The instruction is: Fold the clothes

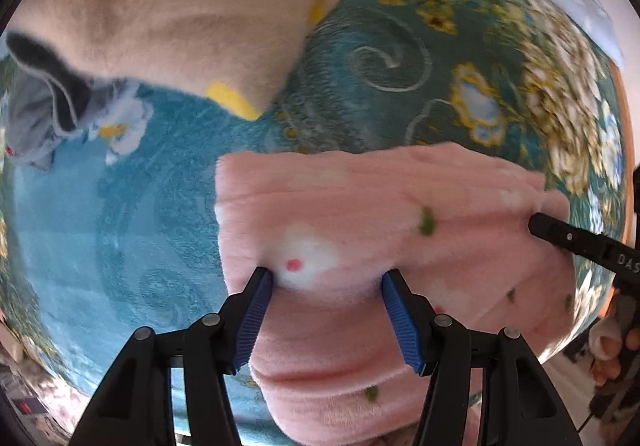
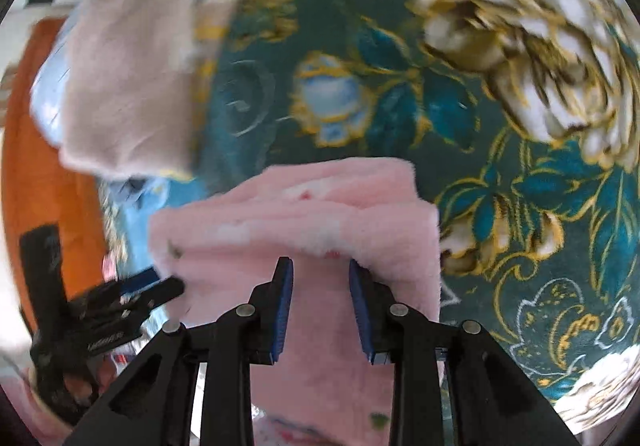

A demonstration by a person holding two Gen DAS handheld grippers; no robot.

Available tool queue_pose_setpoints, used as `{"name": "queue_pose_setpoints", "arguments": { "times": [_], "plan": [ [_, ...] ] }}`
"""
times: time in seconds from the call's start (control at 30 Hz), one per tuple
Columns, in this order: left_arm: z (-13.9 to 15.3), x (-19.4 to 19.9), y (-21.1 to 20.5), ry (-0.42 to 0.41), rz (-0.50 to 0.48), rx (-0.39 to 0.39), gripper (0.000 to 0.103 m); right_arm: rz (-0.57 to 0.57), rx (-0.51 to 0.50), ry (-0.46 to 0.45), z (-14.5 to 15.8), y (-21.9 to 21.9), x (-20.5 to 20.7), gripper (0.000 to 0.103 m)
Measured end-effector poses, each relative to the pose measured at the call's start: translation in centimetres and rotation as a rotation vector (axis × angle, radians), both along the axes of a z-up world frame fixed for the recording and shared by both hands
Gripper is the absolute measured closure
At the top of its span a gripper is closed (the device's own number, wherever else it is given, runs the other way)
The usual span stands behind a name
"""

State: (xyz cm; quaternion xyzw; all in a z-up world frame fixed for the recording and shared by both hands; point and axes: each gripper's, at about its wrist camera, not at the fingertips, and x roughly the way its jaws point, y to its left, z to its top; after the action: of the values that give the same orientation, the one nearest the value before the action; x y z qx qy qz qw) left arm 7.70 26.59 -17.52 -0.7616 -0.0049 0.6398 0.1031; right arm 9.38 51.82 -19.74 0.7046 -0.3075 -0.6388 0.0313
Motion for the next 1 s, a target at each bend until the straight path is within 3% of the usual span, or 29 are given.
{"name": "queue_pose_setpoints", "arguments": {
  "times": [0.1,0.23,0.43,0.57,0.73,1.0],
  "plan": [
    [-0.6,-0.3,-0.1,-0.016,0.012,0.0,0.041,0.005,0.024,-0.043,-1.1,-0.2,-0.7,0.077],
    [0.0,-0.1,-0.5,-0.011,0.025,0.017,0.041,0.08,0.052,-0.058,0.0,-0.9,-1.5,0.074],
    [4.1,2.4,-1.7,0.07,0.041,0.119,0.042,0.142,0.032,0.077,5.4,-0.6,1.7,0.074],
    [4.0,4.2,-1.2,0.049,0.002,0.12,0.042,0.19,0.049,0.093,6.5,-1.8,4.8,0.074],
    [1.7,6.2,-0.6,-0.004,-0.031,0.065,0.042,0.136,0.069,0.043,4.5,-1.6,6.8,0.074],
    [-0.8,7.3,0.2,-0.014,-0.063,0.002,0.042,0.197,0.138,-0.071,0.5,-3.0,8.0,0.074]
  ]
}}
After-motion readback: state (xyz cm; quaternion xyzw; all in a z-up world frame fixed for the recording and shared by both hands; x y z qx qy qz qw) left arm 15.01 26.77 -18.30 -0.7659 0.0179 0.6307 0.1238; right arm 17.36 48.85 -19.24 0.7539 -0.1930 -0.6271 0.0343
